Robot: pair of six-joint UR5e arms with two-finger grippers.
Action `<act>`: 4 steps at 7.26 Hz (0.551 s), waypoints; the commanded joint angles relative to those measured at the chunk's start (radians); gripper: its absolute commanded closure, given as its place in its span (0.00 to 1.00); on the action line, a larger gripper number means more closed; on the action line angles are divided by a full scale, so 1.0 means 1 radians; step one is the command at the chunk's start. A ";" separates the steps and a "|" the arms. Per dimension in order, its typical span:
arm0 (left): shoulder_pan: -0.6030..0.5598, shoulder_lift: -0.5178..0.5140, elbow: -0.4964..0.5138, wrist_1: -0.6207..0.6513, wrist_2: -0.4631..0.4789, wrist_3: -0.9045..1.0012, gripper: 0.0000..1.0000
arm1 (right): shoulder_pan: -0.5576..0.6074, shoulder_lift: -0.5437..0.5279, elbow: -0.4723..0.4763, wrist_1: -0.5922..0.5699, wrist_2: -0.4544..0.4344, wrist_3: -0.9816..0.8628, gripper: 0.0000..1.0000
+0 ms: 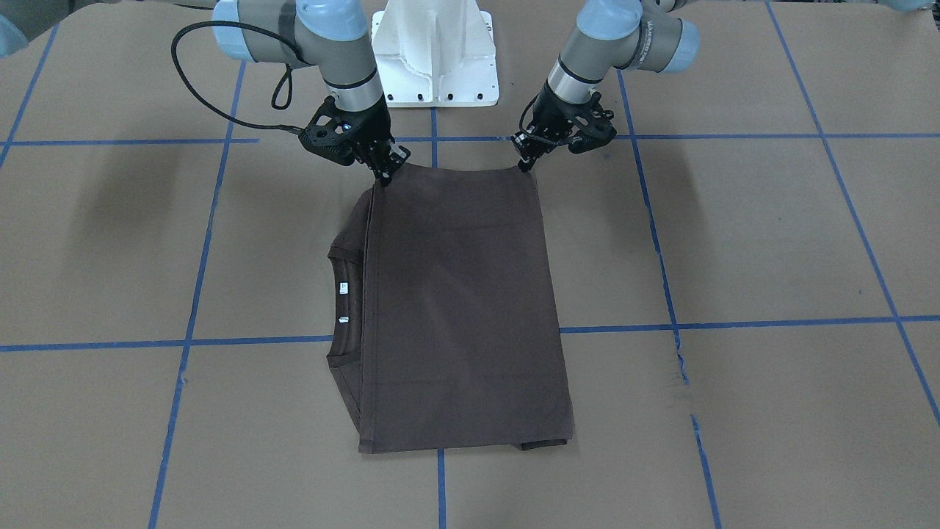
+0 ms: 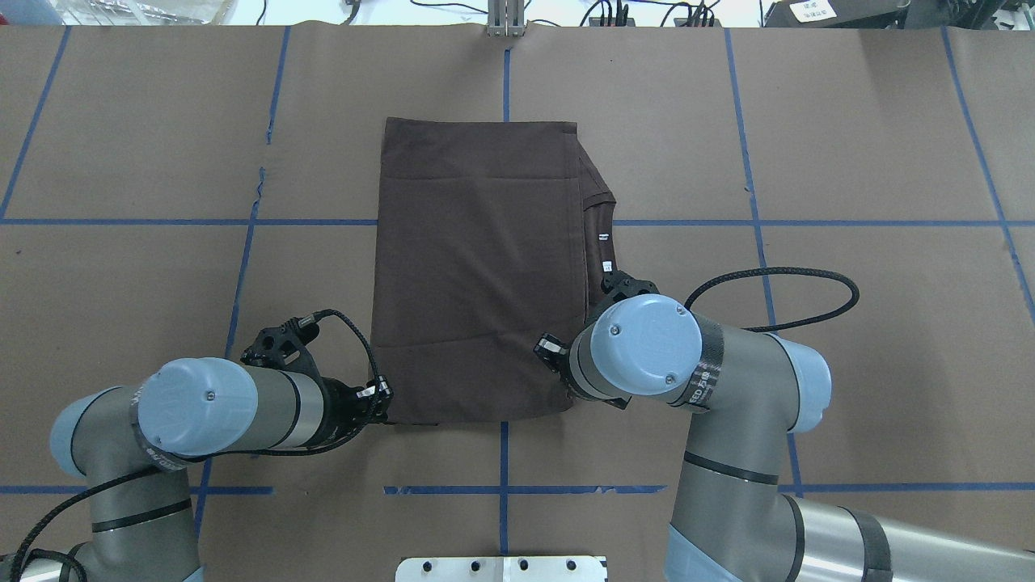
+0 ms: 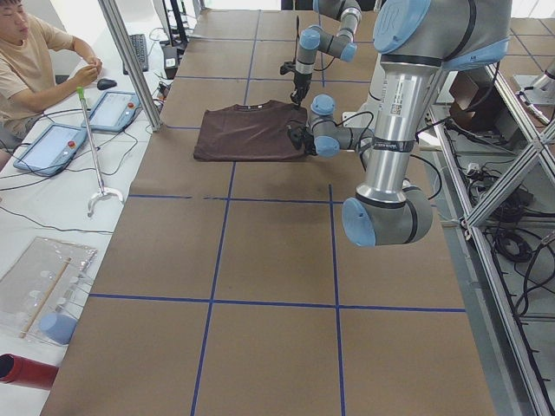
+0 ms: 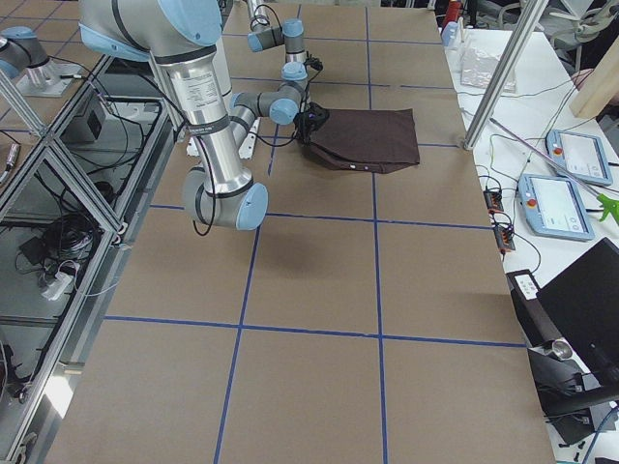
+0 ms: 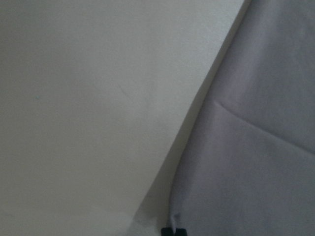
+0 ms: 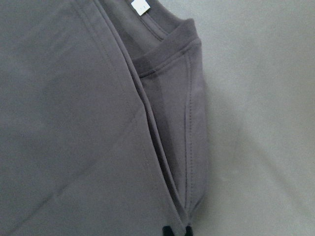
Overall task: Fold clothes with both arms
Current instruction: 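Grasp the shirt's near edge with both grippers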
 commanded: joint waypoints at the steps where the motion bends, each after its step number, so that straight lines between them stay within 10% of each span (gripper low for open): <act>1: 0.023 0.038 -0.152 0.066 0.001 -0.073 1.00 | -0.024 -0.071 0.167 -0.063 0.014 0.006 1.00; 4: 0.044 0.043 -0.375 0.198 -0.004 -0.126 1.00 | 0.002 -0.097 0.318 -0.123 0.038 0.036 1.00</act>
